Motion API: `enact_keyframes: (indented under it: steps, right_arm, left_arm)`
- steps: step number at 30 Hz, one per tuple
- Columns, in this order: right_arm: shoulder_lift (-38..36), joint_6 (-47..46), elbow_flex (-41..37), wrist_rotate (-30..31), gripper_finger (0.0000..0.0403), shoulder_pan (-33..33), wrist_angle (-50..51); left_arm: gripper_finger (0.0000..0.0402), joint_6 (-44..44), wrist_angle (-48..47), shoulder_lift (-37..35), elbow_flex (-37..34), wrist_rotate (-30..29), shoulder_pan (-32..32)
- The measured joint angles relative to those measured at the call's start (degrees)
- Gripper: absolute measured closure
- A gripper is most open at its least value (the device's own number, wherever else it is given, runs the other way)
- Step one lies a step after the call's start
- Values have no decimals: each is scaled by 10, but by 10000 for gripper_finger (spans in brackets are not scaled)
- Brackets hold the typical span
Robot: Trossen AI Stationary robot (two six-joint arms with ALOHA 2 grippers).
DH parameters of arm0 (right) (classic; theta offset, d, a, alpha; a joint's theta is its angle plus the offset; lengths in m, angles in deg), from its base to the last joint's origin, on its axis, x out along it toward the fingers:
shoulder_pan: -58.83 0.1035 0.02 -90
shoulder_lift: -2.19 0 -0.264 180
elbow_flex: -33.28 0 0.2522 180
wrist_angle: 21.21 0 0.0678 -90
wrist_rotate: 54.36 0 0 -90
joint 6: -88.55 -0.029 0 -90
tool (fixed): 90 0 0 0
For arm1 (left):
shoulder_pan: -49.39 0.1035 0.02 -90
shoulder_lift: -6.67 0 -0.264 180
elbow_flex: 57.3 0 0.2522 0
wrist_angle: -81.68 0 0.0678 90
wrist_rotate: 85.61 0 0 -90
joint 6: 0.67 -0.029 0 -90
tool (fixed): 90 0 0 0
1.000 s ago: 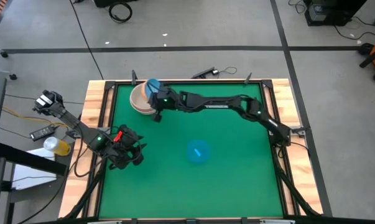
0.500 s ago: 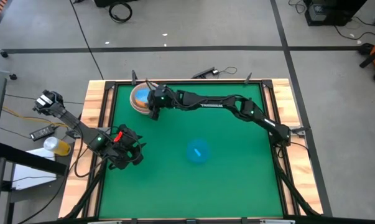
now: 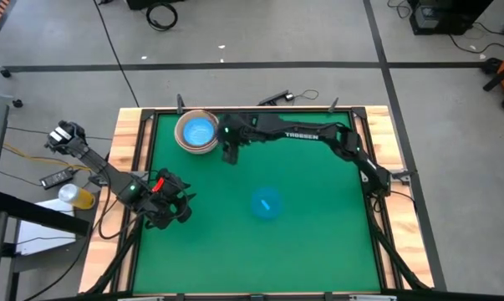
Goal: Nest bowls inside each other
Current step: Stack the blue transparent bowl on top of the blue patterned bowl
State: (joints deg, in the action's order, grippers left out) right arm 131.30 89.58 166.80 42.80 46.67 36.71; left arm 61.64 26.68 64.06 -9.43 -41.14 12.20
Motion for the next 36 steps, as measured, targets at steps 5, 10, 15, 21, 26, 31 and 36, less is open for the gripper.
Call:
enact_keyframes:
  steps: [5, 10, 15, 21, 26, 31, 36]
  right_arm:
    - [-52, -8, -120, -13, 179, 47, -2]
    - [-130, -56, -266, -14, 179, 103, -56]
    - [-212, -110, -385, -14, 179, 160, -74]
    - [-278, -168, -490, -15, 179, 205, -100]
    - [-287, -201, -531, 70, 183, 211, -127]
    - [-280, -216, -542, 100, 191, 187, -138]
    - [-280, -226, -568, 67, 212, 171, -175]
  left_arm:
    - [221, 39, 0, 20, 0, -8, -29]
    - [221, 58, 1, 59, 0, -15, -38]
    - [221, 46, 26, 93, 0, -18, -26]
    - [221, -49, 112, 120, 0, -17, 11]
    - [221, -132, 183, 132, 0, -15, 48]
    - [221, -173, 217, 132, 0, -9, 78]
    - [221, -183, 216, 132, 0, -7, 85]
